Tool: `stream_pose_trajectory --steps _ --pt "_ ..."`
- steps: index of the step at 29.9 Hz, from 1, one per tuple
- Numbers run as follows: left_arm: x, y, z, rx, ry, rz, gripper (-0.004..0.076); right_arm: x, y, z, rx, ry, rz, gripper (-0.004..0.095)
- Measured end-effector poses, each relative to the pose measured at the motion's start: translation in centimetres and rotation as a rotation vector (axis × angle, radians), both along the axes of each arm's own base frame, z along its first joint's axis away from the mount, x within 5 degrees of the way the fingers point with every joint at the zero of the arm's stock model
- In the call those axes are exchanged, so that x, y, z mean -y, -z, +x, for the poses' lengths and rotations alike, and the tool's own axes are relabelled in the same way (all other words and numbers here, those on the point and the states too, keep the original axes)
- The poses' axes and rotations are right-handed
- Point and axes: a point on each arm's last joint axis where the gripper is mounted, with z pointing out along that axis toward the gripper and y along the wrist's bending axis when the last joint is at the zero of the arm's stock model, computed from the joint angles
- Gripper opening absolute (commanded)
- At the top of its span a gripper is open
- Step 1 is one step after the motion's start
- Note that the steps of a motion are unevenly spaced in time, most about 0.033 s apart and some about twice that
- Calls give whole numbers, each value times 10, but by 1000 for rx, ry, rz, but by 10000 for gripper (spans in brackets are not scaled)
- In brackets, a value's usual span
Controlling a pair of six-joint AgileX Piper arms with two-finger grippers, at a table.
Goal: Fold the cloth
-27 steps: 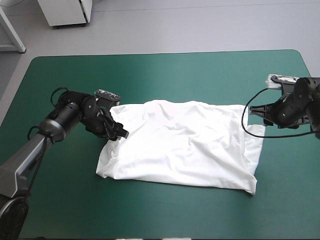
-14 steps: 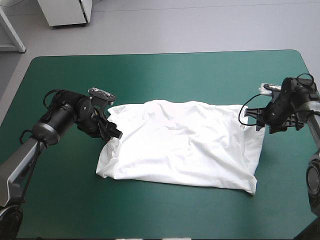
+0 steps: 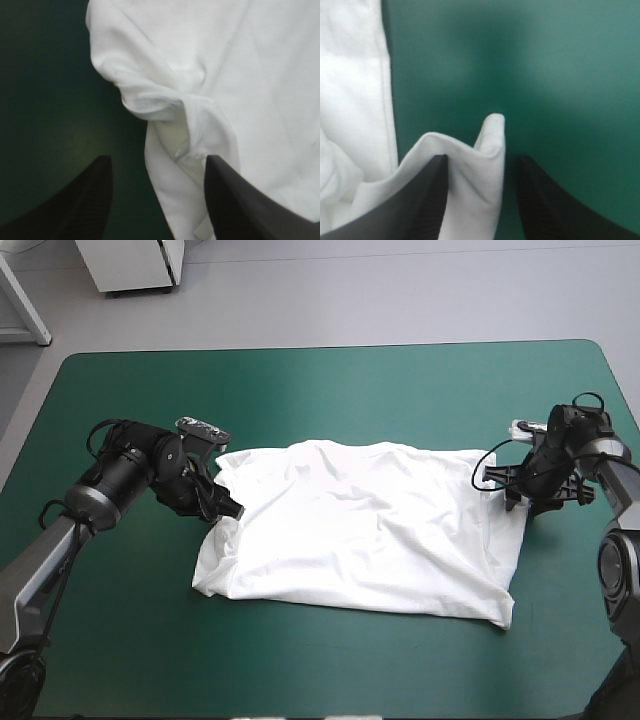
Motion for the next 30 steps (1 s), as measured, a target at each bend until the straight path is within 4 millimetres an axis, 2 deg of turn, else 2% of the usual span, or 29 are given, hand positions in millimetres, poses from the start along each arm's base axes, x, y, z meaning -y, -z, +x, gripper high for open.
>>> stream_pose_trajectory --steps 5,6,7,10,11,16,20,27,30 --pt "0 0 -1 -13 -7 2 346 0 4 3 -17 -2 -2 407" --pt "0 0 -1 -14 -7 3 346 0 5 4 -22 -2 -1 377" --pt "0 0 -1 -14 -7 3 346 1 5 4 -26 -2 -1 331" --pt "0 0 -1 -14 -7 3 346 1 6 3 -36 -7 -11 29" --pt "0 0 -1 -14 -7 3 346 2 6 3 -39 -9 -17 -12" --pt "0 0 -1 -16 -8 2 346 0 4 3 -40 -2 2 -19" --pt "0 0 -1 -17 -8 0 346 -4 -8 -1 -37 -2 44 -19" --pt "0 0 -1 -16 -8 3 346 -25 -74 -20 102 -62 131 -19" --pt "0 0 -1 -16 -8 3 346 -45 -88 -30 116 -122 163 -19"
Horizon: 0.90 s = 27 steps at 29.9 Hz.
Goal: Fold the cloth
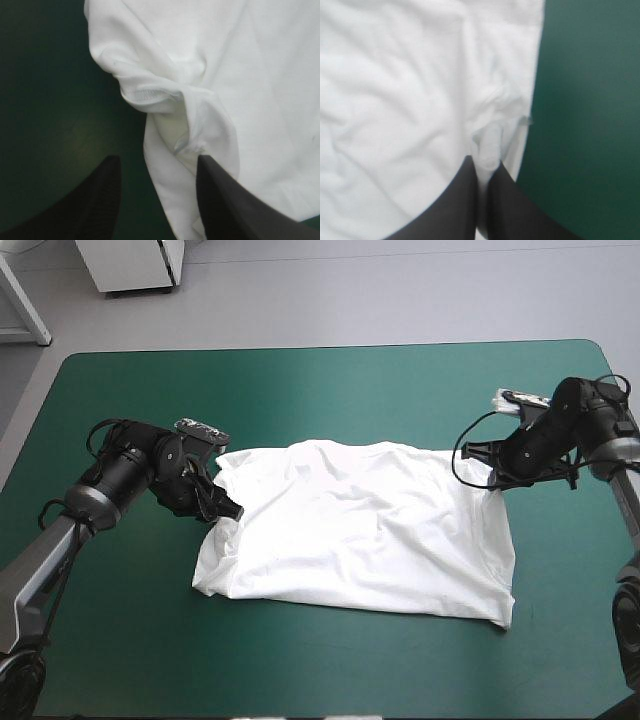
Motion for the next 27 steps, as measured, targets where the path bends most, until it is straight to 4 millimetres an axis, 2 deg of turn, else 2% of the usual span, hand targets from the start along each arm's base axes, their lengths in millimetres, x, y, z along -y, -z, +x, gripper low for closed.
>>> stream_pose_trajectory --steps 6,10,13,22,27 --pt "0 0 0 0 0 0 346 -49 -4 -7 19 -141 40 -19" --pt "0 0 0 0 0 0 346 -71 -5 -8 66 -188 56 -19" --pt "0 0 0 0 0 0 346 -76 1 -4 54 -195 58 -19" --pt "0 0 0 -1 -2 0 346 -83 61 23 -83 -181 47 -19" --pt "0 0 0 -1 -2 0 346 -84 82 31 -125 -175 43 -19"
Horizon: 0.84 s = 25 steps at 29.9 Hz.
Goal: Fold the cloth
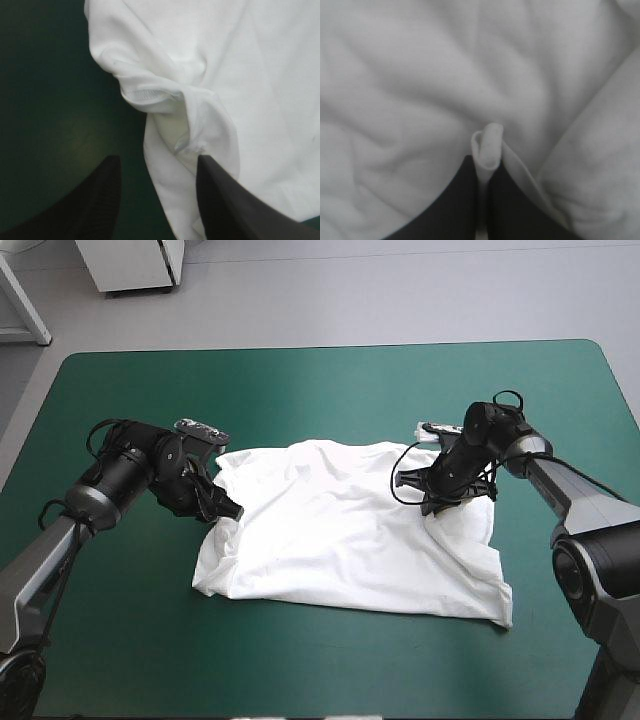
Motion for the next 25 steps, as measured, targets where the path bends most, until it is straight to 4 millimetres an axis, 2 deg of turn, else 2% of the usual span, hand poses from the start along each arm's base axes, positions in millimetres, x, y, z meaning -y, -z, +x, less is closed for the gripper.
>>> stream_pose_trajectory --steps 5,7,9,12,14,15,17,22,25 --pt "0 0 0 1 0 0 346 -1 6 2 -14 -6 3 -11" --pt "0 0 0 1 0 0 346 -2 6 2 -22 -10 12 48" --pt "0 0 0 0 0 0 346 -3 4 0 -38 -19 28 190" --pt "0 0 0 -1 0 0 346 -6 -4 -1 -60 -41 48 502" --pt "0 0 0 -1 0 0 346 -6 -15 -2 -53 -54 51 648" --pt "0 0 0 -1 0 0 346 -5 -22 -3 -36 -58 52 683" --pt "0 0 0 -5 0 2 346 -4 -40 -5 9 -59 52 662" --pt "0 0 -1 -11 -4 3 346 1 -75 -17 96 -50 38 498" --pt "0 0 -1 -15 -5 4 346 5 -95 -27 149 -48 35 470"
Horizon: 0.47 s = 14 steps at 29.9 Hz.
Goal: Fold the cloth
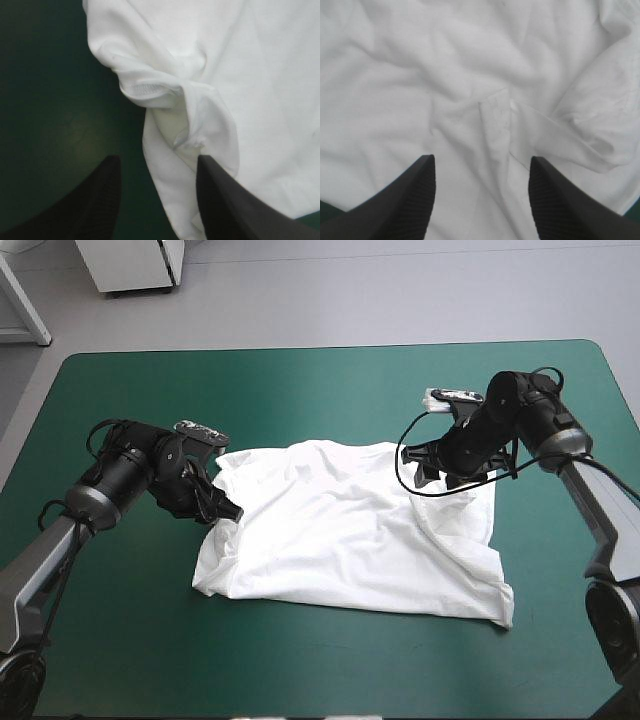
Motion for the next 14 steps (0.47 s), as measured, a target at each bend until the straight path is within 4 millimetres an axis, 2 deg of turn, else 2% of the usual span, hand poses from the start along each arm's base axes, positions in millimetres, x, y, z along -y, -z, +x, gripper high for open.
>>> stream_pose_trajectory --steps 5,8,12,14 --pt "-1 0 -4 -40 -1 14 346 10 -38 -26 119 1 -23 471" --pt "-3 -7 -10 -30 -3 10 346 18 -57 -51 177 3 -41 470" --pt "-10 -33 -29 52 -5 -23 346 28 -62 -85 195 3 -63 470" --pt "-11 -46 -40 82 -6 -58 346 31 -62 -95 197 7 -71 470"
